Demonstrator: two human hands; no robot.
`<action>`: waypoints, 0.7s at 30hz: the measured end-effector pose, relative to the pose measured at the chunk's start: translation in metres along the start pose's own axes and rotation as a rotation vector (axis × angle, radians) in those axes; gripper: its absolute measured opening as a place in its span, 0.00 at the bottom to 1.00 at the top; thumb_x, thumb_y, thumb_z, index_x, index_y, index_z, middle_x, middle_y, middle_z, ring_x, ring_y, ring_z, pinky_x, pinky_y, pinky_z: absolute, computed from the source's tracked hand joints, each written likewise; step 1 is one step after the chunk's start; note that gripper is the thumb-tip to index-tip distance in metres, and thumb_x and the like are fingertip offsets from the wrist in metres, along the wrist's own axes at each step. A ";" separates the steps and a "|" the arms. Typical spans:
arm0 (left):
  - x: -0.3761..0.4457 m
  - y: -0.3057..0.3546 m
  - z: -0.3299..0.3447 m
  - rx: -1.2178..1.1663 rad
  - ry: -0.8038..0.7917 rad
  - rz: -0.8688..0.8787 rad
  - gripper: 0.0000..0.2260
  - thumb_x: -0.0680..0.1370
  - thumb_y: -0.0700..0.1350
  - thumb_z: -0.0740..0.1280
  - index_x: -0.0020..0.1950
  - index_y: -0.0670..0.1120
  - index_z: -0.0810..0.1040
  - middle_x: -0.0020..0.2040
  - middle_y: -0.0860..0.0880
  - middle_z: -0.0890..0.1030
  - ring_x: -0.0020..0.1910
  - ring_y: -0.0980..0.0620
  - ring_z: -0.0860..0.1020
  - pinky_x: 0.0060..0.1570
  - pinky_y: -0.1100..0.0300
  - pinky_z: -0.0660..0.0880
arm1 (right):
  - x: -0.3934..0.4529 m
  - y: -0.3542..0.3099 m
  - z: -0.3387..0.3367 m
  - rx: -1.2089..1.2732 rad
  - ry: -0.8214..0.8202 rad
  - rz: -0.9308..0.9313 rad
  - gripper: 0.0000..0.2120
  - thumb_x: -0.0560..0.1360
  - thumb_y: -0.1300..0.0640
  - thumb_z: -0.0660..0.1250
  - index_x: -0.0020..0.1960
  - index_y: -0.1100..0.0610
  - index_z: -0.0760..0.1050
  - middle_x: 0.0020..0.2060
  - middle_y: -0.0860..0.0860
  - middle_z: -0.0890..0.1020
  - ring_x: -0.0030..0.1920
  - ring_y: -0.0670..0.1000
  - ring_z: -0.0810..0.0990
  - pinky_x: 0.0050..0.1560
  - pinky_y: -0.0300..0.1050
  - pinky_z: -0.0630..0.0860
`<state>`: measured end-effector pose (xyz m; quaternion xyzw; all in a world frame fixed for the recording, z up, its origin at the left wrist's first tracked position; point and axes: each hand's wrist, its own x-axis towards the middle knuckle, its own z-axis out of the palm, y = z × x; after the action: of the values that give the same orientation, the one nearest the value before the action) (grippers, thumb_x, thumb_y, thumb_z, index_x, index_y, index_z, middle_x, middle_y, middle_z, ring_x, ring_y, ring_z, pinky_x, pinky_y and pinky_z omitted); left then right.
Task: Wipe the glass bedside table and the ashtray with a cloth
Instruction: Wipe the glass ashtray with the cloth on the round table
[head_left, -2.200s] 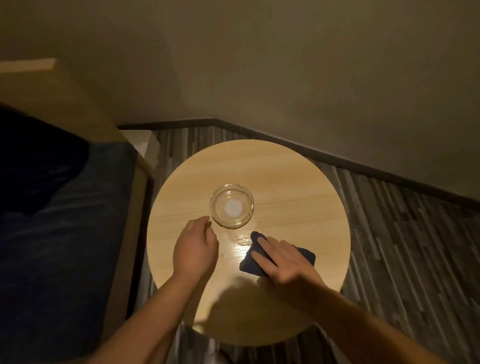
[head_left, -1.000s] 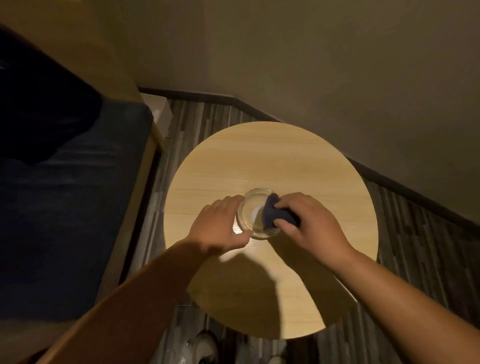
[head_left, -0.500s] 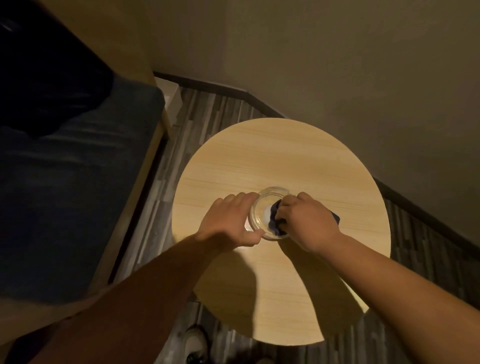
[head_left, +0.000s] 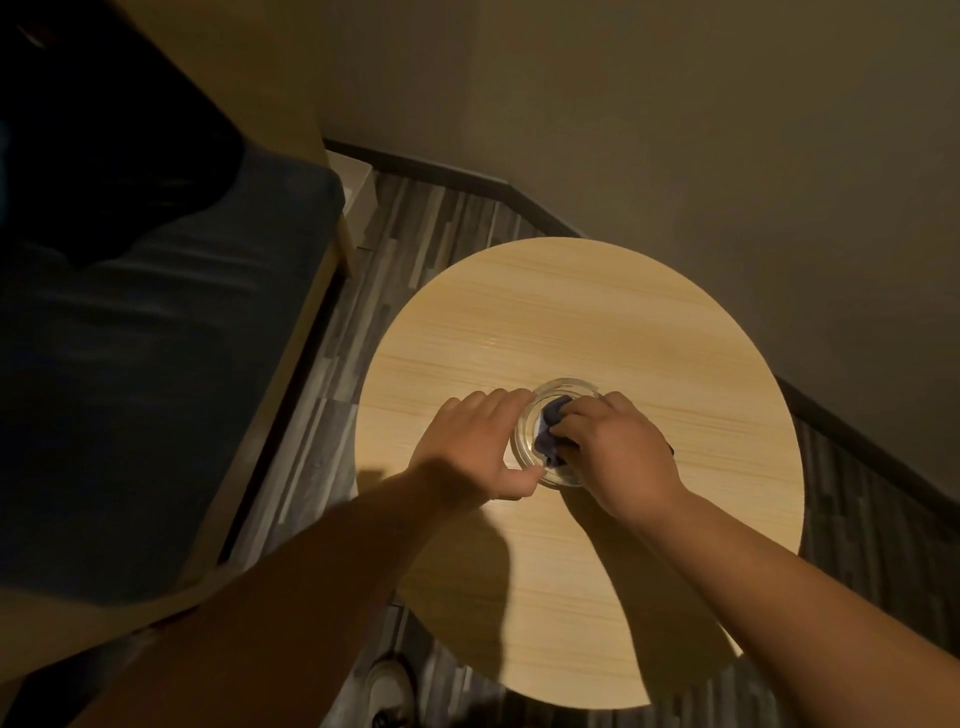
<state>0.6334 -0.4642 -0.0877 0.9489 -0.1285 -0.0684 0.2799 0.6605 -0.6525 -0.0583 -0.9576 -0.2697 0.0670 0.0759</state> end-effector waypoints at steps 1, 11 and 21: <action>0.000 0.000 0.000 0.002 0.001 0.000 0.32 0.68 0.61 0.66 0.69 0.51 0.67 0.57 0.53 0.76 0.54 0.51 0.73 0.54 0.53 0.69 | -0.001 0.000 0.000 0.009 0.005 0.004 0.07 0.65 0.61 0.75 0.39 0.50 0.82 0.41 0.47 0.82 0.38 0.55 0.73 0.34 0.45 0.70; 0.001 -0.001 0.002 -0.001 -0.009 -0.008 0.32 0.68 0.61 0.66 0.70 0.51 0.66 0.59 0.53 0.75 0.55 0.51 0.72 0.55 0.53 0.68 | -0.001 -0.002 0.004 0.022 0.027 0.029 0.06 0.67 0.61 0.73 0.41 0.52 0.82 0.41 0.48 0.82 0.39 0.55 0.73 0.36 0.46 0.71; 0.001 0.000 0.000 -0.001 -0.044 -0.016 0.33 0.69 0.61 0.67 0.71 0.52 0.63 0.61 0.53 0.74 0.57 0.51 0.71 0.58 0.52 0.67 | -0.001 -0.002 0.004 0.030 0.023 0.028 0.05 0.70 0.60 0.70 0.44 0.52 0.83 0.44 0.49 0.83 0.41 0.55 0.73 0.38 0.47 0.71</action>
<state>0.6345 -0.4651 -0.0878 0.9481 -0.1270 -0.0915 0.2769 0.6574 -0.6506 -0.0620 -0.9607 -0.2543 0.0612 0.0926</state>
